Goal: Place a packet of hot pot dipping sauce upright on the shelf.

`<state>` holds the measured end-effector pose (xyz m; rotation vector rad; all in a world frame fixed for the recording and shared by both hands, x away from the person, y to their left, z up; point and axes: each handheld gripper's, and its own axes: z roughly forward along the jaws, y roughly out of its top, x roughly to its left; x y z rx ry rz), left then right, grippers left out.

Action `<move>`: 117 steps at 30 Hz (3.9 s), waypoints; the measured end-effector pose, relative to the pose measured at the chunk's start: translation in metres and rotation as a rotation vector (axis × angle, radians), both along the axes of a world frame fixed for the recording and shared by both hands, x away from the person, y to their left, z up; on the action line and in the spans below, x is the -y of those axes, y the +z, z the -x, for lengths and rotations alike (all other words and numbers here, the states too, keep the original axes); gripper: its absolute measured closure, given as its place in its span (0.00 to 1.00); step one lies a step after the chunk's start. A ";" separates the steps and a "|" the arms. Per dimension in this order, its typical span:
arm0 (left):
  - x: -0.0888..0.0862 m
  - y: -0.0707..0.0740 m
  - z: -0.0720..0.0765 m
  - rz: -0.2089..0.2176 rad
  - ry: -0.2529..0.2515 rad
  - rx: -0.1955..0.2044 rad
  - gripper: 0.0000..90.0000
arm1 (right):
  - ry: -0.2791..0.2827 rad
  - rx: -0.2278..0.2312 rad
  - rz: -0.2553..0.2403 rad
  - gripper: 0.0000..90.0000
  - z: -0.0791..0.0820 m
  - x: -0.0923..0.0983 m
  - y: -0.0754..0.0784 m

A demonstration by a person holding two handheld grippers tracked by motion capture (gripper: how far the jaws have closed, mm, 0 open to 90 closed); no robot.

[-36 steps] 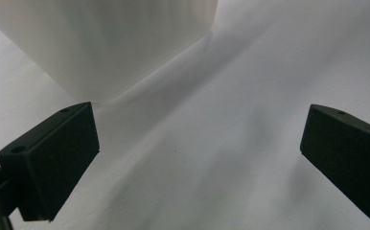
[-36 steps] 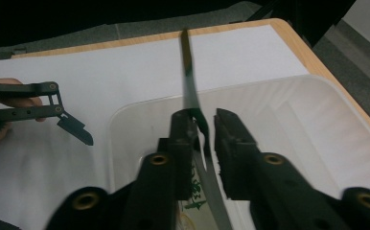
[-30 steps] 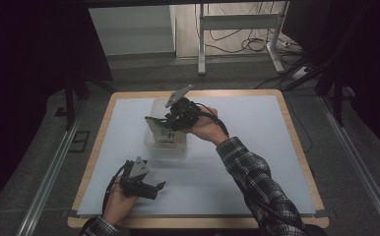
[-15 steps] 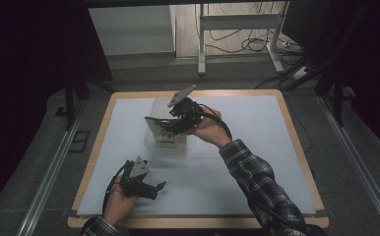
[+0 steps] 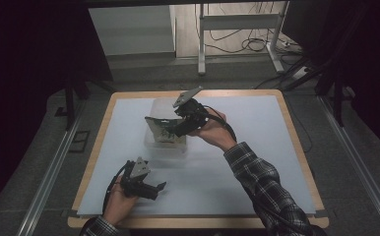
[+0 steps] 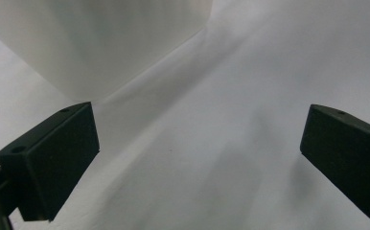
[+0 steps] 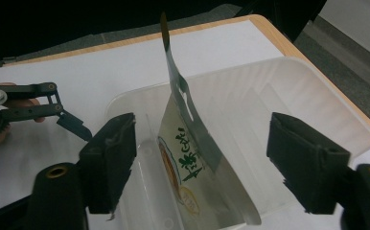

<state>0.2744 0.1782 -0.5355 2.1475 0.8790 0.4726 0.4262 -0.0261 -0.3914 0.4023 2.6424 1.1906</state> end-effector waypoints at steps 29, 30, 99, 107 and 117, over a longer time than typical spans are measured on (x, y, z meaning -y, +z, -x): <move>-0.002 0.003 0.001 0.032 0.010 0.003 0.00 | -0.063 -0.012 -0.051 0.10 0.012 0.035 -0.006; -0.002 0.003 0.001 0.032 0.010 0.003 0.00 | -0.063 -0.012 -0.051 0.10 0.012 0.035 -0.006; 0.002 0.001 0.001 0.007 -0.003 0.002 0.00 | -0.145 -0.005 -0.054 0.00 0.052 0.103 -0.032; 0.002 0.001 0.001 0.007 -0.003 0.003 0.00 | -0.152 -0.010 -0.062 0.00 0.055 0.109 -0.034; 0.002 0.001 0.001 0.007 -0.002 0.005 0.00 | -0.158 -0.009 -0.076 0.00 0.061 0.117 -0.035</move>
